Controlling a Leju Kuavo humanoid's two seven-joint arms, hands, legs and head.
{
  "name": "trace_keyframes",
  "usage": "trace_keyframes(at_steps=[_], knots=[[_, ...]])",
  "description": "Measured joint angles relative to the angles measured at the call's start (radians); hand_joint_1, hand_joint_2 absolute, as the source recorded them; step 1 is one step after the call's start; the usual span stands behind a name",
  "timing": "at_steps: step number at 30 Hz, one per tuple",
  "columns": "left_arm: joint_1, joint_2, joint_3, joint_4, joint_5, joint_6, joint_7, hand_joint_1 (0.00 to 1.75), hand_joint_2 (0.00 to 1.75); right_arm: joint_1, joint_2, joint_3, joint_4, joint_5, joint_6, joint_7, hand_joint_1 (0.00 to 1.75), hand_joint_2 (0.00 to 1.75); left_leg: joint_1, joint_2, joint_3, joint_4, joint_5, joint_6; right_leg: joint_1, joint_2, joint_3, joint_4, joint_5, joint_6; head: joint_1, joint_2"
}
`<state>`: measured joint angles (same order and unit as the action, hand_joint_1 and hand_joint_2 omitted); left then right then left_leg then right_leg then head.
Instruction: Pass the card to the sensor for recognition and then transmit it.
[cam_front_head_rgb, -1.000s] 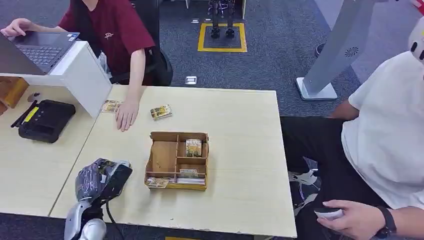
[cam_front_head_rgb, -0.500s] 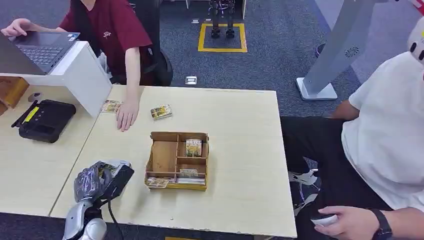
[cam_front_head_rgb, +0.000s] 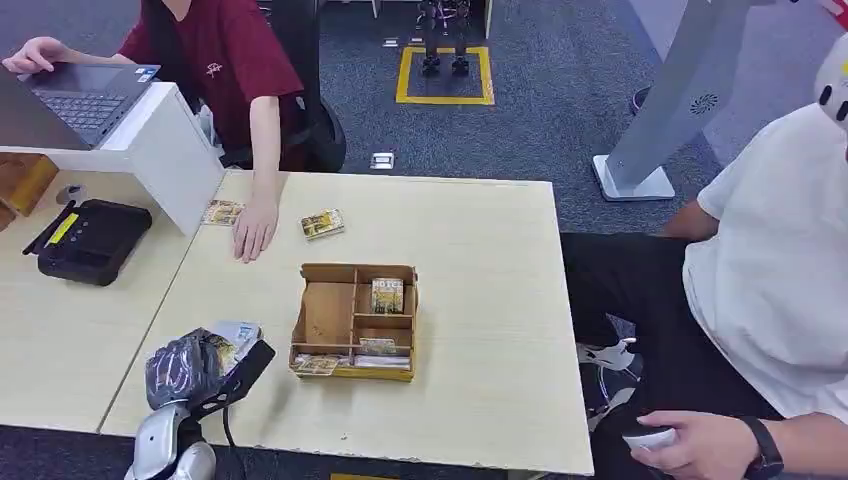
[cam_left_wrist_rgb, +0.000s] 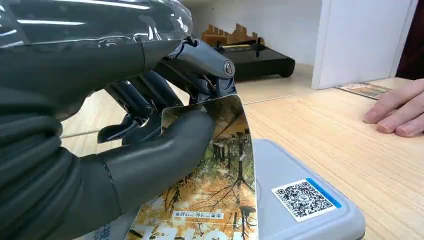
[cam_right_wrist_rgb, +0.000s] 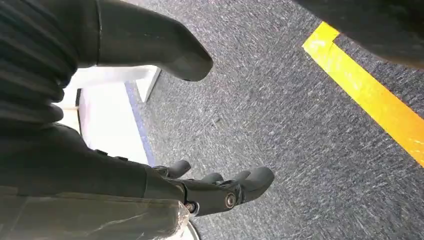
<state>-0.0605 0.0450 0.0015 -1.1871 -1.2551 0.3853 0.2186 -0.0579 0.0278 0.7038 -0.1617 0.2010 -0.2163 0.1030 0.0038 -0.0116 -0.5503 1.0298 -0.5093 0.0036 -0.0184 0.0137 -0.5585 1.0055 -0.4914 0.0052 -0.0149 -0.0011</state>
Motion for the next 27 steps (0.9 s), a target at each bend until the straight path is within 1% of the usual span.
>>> trace_keyframes(at_steps=[3, 5, 7, 8, 9, 10, 13, 16, 19, 22, 24, 25, 27], knots=[[-0.001, 0.0, 0.0, 0.007, -0.012, 0.016, -0.008, 1.75, 1.75, 0.0, 0.0, 0.0, 0.0, 0.0, 0.0, -0.003, 0.0, 1.75, 0.0, 0.0, 0.0, 0.0, 0.0, 0.0, 0.0, 0.0, 0.0, 0.0, 0.0, 0.0, 0.0, 0.0], [0.0, -0.002, 0.0, 0.007, 0.009, 0.038, -0.041, 1.75, 1.75, 0.0, 0.0, 0.0, 0.0, 0.0, -0.001, -0.005, 0.0, 1.75, 0.0, 0.0, 0.0, 0.0, 0.0, 0.0, 0.0, 0.0, 0.0, 0.0, 0.0, 0.0, 0.0, 0.0], [0.005, -0.007, 0.002, 0.001, 0.106, 0.08, -0.136, 1.75, 1.75, 0.001, 0.0, 0.0, 0.0, 0.0, -0.001, -0.009, 0.0, 1.75, 0.0, 0.0, 0.0, 0.0, 0.0, 0.0, 0.0, 0.0, 0.0, 0.0, 0.0, 0.0, 0.0, 0.0], [0.01, -0.01, 0.002, -0.016, 0.191, 0.113, -0.219, 1.75, 1.75, 0.001, 0.0, 0.0, 0.0, 0.002, -0.001, -0.01, 0.0, 1.75, 0.0, 0.0, 0.0, 0.0, 0.0, 0.0, 0.0, 0.0, 0.0, 0.0, 0.0, 0.0, 0.0, 0.0], [0.015, -0.016, 0.002, -0.034, 0.255, 0.14, -0.279, 1.75, 1.75, 0.001, 0.0, 0.0, 0.0, 0.003, 0.0, -0.011, 0.0, 1.75, 0.0, 0.0, 0.0, 0.0, 0.0, 0.0, 0.0, 0.0, 0.0, 0.0, 0.0, 0.0, 0.0, 0.0], [0.018, -0.022, 0.002, -0.05, 0.301, 0.158, -0.319, 1.75, 1.75, 0.001, 0.0, 0.0, 0.0, 0.004, 0.0, -0.011, 0.0, 1.75, 0.0, 0.0, 0.0, 0.0, 0.0, 0.0, 0.0, 0.0, 0.0, 0.0, 0.0, 0.0, 0.0, 0.0], [0.026, -0.042, 0.002, -0.128, 0.438, 0.169, -0.412, 1.75, 1.75, 0.001, 0.0, 0.0, 0.0, 0.004, 0.0, -0.012, 0.0, 1.75, 0.0, 0.0, 0.0, 0.0, 0.0, 0.0, 0.0, 0.0, 0.0, 0.0, 0.0, 0.0, 0.0, 0.0], [0.028, -0.057, 0.002, -0.203, 0.543, 0.187, -0.473, 1.75, 1.75, 0.001, 0.0, 0.0, 0.0, 0.006, -0.001, -0.012, 0.0, 1.75, 0.0, 0.0, 0.0, 0.0, 0.0, 0.001, 0.0, 0.0, 0.0, 0.0, 0.0, 0.0, 0.0, 0.0], [0.024, -0.065, 0.002, -0.259, 0.567, 0.206, -0.501, 1.75, 1.75, 0.001, 0.0, 0.0, 0.0, 0.01, 0.001, -0.011, 0.0, 1.75, 0.0, 0.0, 0.0, 0.0, 0.0, 0.001, 0.0, 0.0, 0.0, 0.0, 0.0, 0.0, 0.0, 0.0], [0.004, -0.066, 0.002, -0.285, 0.564, 0.228, -0.505, 1.75, 1.75, 0.0, 0.0, 0.001, 0.0, 0.018, 0.003, -0.008, 0.0, 1.75, 0.0, 0.0, 0.0, 0.0, 0.0, 0.0, 0.0, 0.0, 0.0, 0.0, 0.0, 0.0, 0.0, 0.0], [-0.019, -0.066, 0.003, -0.285, 0.533, 0.278, -0.517, 1.75, 1.75, 0.0, 0.0, 0.002, 0.0, 0.028, 0.011, -0.003, 0.0, 1.75, 0.0, 0.0, 0.0, 0.0, 0.001, 0.0, 0.0, 0.0, 0.0, 0.0, 0.0, 0.0, 0.0, 0.0], [-0.034, -0.066, 0.011, -0.285, 0.524, 0.294, -0.534, 1.75, 1.75, -0.001, 0.0, 0.004, 0.0, 0.03, 0.018, -0.002, 0.0, 1.75, 0.0, 0.0, 0.0, 0.0, 0.001, 0.0, 0.0, 0.0, 0.0, 0.0, 0.001, 0.0, 0.0, 0.0], [-0.064, -0.074, 0.036, -0.283, 0.491, 0.297, -0.574, 1.75, 1.75, -0.001, 0.0, 0.006, 0.0, 0.04, 0.021, -0.001, 0.0, 1.75, 0.0, 0.0, 0.0, 0.0, 0.001, 0.0, 0.0, 0.0, 0.0, 0.001, 0.001, 0.0, 0.0, 0.0]])
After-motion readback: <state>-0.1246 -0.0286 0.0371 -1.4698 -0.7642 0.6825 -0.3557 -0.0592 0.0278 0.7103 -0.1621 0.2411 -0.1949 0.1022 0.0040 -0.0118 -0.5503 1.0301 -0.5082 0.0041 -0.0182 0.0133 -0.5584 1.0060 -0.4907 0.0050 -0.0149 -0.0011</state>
